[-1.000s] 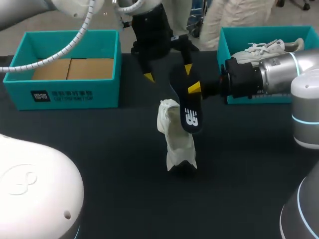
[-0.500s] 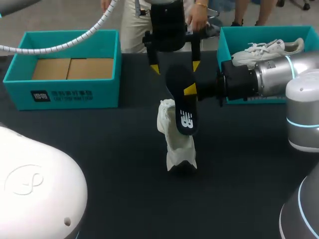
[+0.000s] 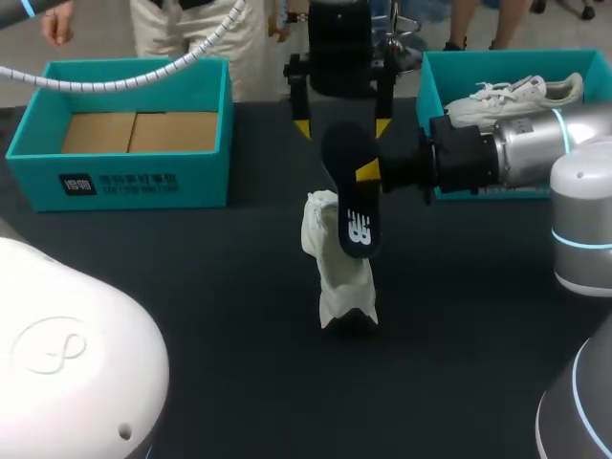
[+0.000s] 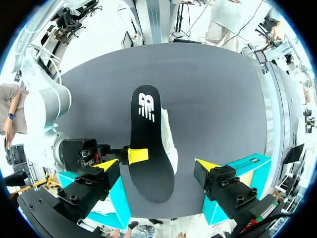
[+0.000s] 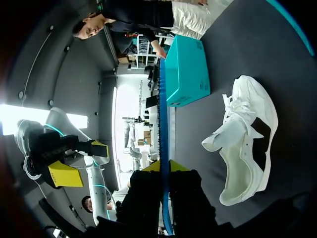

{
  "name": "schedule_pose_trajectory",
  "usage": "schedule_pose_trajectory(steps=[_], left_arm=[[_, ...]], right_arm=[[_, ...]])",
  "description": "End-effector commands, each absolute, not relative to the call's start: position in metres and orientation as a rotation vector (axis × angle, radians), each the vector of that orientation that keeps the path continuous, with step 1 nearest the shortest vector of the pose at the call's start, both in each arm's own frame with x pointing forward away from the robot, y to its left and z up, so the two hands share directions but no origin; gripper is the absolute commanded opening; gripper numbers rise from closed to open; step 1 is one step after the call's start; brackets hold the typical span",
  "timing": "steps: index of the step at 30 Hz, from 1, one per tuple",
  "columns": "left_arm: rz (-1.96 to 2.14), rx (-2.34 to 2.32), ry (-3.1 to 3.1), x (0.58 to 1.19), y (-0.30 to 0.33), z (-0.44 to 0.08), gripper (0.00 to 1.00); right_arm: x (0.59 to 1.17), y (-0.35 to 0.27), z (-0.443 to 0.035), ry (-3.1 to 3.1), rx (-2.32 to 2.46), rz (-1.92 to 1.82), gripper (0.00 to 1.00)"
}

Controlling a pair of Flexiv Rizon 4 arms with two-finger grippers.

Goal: Take the shoe out of the shoebox, open the shoe tongue, remove and reinsert the insole, then place the shoe into the shoebox

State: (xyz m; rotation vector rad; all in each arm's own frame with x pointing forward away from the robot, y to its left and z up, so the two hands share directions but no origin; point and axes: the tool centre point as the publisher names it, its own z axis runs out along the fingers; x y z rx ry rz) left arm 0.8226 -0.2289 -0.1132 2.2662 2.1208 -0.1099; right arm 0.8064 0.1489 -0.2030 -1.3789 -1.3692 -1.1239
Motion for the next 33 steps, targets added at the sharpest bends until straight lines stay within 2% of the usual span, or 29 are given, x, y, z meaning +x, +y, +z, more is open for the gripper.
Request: schedule_pose_trajectory(steps=[1,33], left_arm=[[-0.124,2.201,2.109,0.821,-0.228,-0.116,1.00],[-0.124,2.201,2.109,0.821,-0.228,-0.116,1.00]], right_arm=[[0.806,0.149,-0.201,-1.375,-1.384,-1.121,0.00],[0.806,0.135,-0.197,-1.370,-1.398,-1.146,0.00]])
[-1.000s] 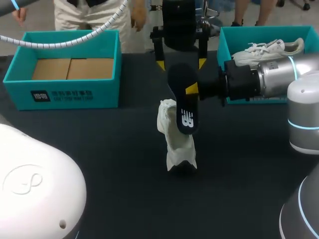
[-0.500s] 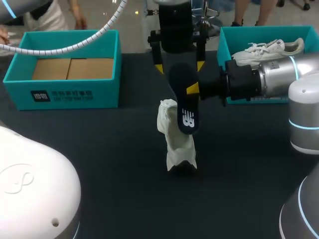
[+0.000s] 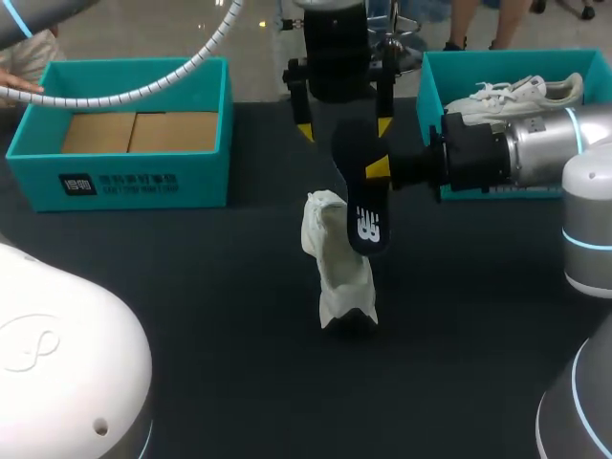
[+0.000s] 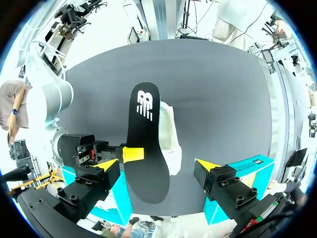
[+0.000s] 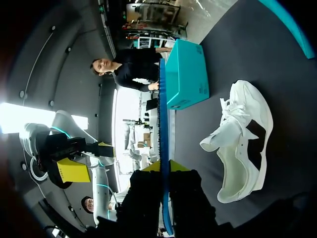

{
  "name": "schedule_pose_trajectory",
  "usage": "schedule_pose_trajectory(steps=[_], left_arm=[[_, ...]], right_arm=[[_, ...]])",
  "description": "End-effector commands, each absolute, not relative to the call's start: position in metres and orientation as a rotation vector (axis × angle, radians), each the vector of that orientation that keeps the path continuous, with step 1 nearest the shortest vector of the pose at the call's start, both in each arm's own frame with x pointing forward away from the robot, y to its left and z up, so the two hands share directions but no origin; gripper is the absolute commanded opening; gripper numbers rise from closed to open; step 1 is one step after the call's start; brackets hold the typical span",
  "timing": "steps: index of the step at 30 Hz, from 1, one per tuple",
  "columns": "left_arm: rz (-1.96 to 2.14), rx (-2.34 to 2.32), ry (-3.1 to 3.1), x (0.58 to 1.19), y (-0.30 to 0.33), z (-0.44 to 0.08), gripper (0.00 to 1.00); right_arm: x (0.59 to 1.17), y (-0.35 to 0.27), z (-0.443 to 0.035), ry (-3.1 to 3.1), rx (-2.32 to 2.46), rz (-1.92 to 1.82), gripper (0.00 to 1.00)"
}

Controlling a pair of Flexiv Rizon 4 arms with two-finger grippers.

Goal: Take the shoe out of the shoebox, open the shoe tongue, remove and reinsert the insole, then place the shoe into the shoebox

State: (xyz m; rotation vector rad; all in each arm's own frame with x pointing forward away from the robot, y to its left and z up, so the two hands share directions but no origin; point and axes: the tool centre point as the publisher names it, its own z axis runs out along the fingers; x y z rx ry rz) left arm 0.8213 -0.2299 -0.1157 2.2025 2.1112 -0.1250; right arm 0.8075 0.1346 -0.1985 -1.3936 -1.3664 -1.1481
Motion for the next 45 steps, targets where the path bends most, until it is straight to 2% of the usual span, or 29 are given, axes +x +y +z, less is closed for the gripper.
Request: schedule_pose_trajectory(steps=[1,12,27,45], left_arm=[[-0.124,2.201,2.109,0.821,-0.228,-0.116,1.00],[-0.124,2.201,2.109,0.821,-0.228,-0.116,1.00],[-0.392,1.970,1.981,0.825,-0.219,-0.139,1.00],[-0.673,1.766,1.720,0.827,-0.218,-0.138,1.00]], right_arm=[[0.806,0.135,-0.196,-1.370,-1.397,-1.145,0.00],[0.806,0.134,-0.195,-1.377,-1.392,-1.139,0.00],[0.805,0.125,-0.192,-1.371,-1.404,-1.154,0.00],[0.807,0.118,-0.190,-1.357,-1.405,-1.159,0.00]])
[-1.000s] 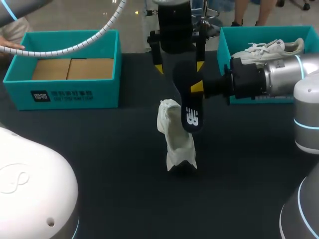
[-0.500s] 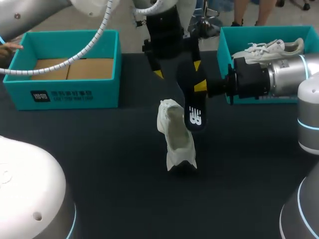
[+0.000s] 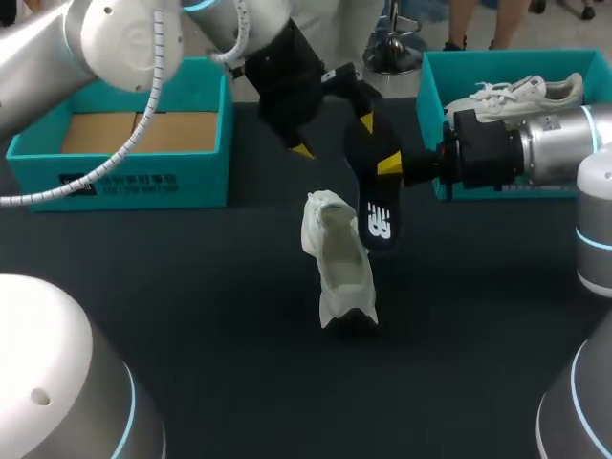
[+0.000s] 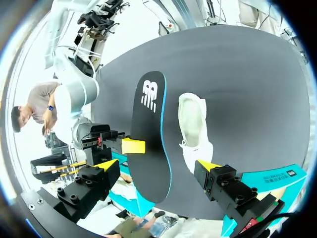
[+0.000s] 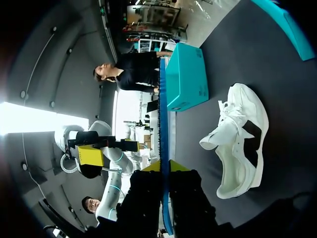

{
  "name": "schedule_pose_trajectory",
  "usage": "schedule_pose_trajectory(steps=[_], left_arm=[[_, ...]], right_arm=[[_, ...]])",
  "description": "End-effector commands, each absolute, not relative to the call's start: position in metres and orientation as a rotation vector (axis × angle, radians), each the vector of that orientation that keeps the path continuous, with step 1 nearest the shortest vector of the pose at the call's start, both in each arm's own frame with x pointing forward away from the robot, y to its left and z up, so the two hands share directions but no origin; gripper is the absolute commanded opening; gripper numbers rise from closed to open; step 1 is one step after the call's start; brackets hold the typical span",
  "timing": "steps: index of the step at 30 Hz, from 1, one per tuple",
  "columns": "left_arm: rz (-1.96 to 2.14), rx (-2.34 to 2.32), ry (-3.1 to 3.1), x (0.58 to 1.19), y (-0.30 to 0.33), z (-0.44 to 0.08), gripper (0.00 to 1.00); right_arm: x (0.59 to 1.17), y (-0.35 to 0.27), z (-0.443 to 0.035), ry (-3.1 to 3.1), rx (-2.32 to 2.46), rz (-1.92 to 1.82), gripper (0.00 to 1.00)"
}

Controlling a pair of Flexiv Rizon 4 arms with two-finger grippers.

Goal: Take the shoe out of the shoebox, open the shoe tongue, remove and reinsert the insole, then place the shoe into the shoebox

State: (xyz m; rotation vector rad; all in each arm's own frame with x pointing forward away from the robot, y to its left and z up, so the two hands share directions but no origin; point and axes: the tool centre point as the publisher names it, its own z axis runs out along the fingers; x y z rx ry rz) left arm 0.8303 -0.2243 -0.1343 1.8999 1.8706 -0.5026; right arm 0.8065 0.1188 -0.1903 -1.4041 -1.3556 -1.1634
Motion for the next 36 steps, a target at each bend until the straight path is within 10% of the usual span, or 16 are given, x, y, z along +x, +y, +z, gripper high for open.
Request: schedule_pose_trajectory(steps=[1,36], left_arm=[[-0.682,1.762,1.710,0.8269,-0.2178,-0.1380,1.00],[-0.716,1.585,1.533,0.8277,-0.2230,-0.1347,1.00]], right_arm=[[0.8069,0.1178,-0.1896,-1.356,-1.404,-1.159,0.00],[0.8028,0.1109,-0.1915,-1.337,-1.384,-1.134,0.00]])
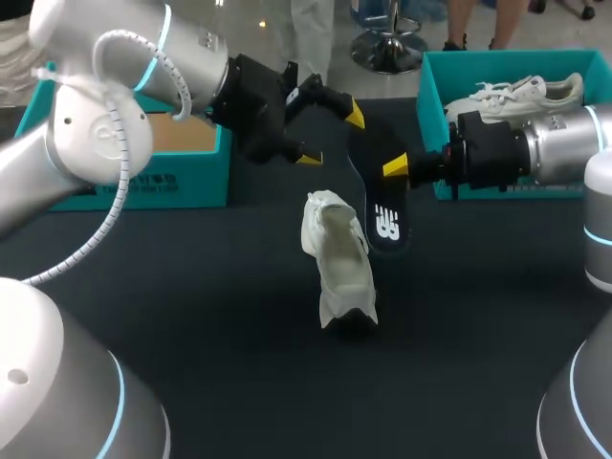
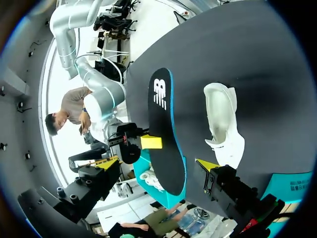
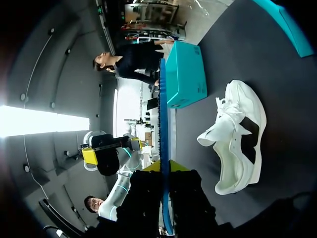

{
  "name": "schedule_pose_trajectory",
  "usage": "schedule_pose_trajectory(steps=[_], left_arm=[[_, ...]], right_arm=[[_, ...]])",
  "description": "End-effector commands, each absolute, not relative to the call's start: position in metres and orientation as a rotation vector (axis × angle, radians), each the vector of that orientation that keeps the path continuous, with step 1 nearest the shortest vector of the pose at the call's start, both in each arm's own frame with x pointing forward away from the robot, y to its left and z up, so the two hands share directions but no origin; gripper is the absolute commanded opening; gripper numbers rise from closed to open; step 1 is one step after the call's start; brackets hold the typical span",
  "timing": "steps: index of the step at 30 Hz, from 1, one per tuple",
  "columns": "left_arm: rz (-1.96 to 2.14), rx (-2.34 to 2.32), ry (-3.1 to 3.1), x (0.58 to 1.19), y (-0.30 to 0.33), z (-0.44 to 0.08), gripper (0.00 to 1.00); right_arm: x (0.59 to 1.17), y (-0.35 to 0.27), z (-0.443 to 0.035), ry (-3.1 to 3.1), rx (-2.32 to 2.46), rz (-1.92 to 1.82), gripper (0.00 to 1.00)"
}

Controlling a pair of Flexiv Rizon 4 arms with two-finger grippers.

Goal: Take the shoe out of the shoebox, open the shoe tongue, remove and reinsert the insole, then place the shoe into the shoebox

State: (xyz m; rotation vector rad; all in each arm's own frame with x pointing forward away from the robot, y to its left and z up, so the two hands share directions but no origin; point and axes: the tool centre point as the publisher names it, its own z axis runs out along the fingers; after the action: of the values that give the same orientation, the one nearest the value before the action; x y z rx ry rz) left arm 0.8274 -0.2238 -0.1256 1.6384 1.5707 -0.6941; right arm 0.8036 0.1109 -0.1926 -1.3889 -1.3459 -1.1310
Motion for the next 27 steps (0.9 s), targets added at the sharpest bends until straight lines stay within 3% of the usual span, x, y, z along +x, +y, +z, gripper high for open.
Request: schedule_pose_trajectory(steps=[1,27], left_arm=[[-0.722,1.569,1.529,0.829,-0.223,-0.136,1.00],[-0.916,1.343,1.398,0.839,-0.243,-0.168,1.00]], right_arm=[[0.803,0.111,-0.191,-1.333,-1.382,-1.137,0.00],[0.799,0.113,-0.179,-1.230,-1.385,-1.186,0.00]])
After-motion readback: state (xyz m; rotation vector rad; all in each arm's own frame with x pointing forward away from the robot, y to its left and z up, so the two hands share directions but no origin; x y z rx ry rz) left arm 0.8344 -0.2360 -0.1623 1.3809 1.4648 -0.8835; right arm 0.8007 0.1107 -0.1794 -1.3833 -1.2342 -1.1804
